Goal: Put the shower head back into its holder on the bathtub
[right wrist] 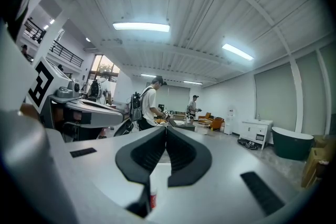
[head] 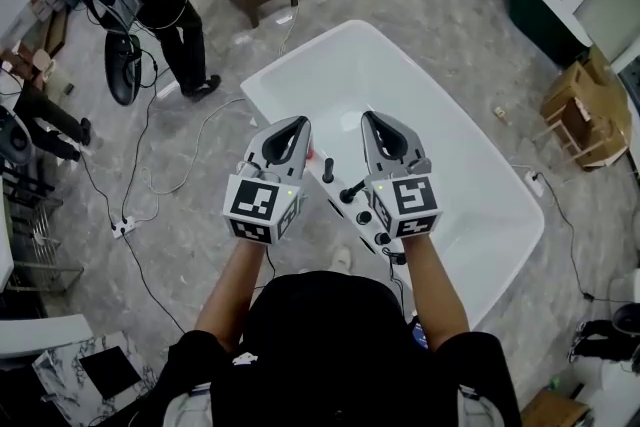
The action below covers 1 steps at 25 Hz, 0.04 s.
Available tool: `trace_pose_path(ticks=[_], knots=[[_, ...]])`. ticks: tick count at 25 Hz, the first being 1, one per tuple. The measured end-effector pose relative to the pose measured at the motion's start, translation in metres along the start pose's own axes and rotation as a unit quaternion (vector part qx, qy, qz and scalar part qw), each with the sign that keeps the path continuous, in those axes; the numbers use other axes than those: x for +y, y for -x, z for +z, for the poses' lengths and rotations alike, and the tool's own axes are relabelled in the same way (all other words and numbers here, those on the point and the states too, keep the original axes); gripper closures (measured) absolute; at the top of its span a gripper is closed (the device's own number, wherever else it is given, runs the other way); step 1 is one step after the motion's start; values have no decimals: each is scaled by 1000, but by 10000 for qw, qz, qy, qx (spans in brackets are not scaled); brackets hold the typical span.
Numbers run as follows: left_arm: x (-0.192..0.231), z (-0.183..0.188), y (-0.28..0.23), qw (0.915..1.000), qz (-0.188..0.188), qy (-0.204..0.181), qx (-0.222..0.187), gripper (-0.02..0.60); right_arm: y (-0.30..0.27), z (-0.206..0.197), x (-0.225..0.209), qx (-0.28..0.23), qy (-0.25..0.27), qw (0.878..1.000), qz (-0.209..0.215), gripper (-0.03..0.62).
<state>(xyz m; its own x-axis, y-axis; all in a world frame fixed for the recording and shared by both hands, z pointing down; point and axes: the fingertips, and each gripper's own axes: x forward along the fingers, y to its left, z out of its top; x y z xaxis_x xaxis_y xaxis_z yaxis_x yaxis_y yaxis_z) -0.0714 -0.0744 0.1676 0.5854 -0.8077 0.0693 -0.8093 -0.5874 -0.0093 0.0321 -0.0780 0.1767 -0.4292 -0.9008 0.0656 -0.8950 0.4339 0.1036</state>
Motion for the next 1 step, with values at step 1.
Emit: trace_pose_path(ticks=[1], knots=[[-1,-1,1,10000,-5,8,3,568,1,-1,0,5,1,10000,-5,571]])
